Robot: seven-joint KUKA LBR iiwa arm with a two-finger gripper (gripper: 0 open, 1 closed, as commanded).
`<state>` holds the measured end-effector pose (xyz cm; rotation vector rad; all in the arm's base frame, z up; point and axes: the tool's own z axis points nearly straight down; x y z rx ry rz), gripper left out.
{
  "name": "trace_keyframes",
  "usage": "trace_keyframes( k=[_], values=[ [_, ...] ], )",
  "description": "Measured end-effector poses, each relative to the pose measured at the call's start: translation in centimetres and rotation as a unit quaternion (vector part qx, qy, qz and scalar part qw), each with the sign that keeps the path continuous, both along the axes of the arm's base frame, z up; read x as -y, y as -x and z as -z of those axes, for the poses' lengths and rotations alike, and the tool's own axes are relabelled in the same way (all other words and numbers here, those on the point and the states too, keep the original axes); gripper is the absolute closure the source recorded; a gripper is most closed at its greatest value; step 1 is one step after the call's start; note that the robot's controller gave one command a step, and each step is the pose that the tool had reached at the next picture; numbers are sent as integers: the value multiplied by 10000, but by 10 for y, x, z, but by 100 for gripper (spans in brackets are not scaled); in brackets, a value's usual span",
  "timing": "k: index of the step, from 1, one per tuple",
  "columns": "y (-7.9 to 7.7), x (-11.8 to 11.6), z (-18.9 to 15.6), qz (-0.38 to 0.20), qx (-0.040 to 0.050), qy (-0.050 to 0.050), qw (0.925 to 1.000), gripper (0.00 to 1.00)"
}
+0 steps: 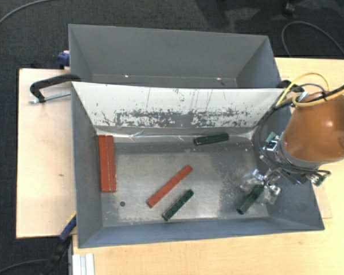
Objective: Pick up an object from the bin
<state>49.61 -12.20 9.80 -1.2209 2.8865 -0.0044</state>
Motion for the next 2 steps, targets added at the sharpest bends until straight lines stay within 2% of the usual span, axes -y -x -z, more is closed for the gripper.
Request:
trace_keyframes(
  k=[1, 2],
  values=[
    [-3, 0, -63, 15, 22, 6, 10000, 100],
    [-5, -1, -82, 30, 5, 2, 10000, 100]
  ],
)
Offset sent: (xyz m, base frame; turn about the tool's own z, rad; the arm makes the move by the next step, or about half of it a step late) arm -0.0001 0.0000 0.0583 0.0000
